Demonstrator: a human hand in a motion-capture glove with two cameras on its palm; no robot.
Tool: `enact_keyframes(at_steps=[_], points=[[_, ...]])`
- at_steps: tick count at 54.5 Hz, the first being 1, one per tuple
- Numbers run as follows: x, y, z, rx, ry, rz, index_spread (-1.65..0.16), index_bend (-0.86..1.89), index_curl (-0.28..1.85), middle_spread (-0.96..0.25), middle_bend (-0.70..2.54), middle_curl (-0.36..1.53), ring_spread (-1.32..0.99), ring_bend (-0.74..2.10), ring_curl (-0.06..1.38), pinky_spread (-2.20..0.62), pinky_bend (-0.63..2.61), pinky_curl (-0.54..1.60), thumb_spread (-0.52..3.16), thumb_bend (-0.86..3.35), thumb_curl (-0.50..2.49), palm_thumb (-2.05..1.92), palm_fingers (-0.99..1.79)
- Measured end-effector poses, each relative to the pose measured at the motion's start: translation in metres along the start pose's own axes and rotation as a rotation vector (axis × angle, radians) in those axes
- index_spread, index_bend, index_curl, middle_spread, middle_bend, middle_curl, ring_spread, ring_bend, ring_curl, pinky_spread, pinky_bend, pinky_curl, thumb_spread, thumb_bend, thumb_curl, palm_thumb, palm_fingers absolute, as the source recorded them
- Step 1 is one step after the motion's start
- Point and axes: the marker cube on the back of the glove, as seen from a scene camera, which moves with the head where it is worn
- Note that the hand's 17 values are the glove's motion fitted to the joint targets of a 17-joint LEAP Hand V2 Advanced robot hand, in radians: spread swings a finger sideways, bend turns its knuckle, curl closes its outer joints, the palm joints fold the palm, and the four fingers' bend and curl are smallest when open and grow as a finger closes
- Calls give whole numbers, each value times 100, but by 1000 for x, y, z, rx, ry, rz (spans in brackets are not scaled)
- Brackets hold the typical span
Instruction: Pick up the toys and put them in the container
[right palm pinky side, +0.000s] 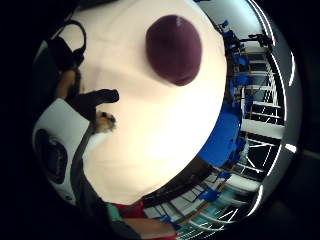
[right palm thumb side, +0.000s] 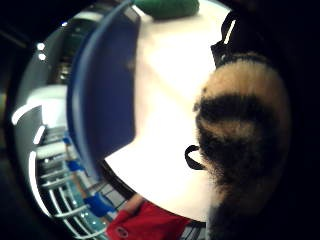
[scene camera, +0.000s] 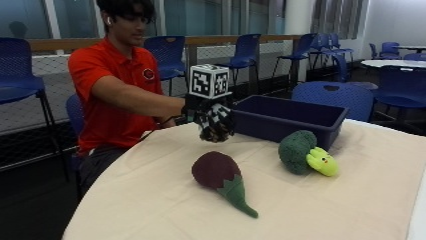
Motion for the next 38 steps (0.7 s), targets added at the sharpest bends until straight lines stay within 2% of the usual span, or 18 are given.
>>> enact_keyframes(at_steps=[20,38], points=[[-54,-29,-106,128,-51,-77,-40,18,45,-44,34,40,-48,68,37,-43,96,34,99,16,62,65,93],[-183,-75,-149,140,-115,-230,-41,17,52,-47,31,45,-50,66,38,-44,94,35,91,11,71,66,93]])
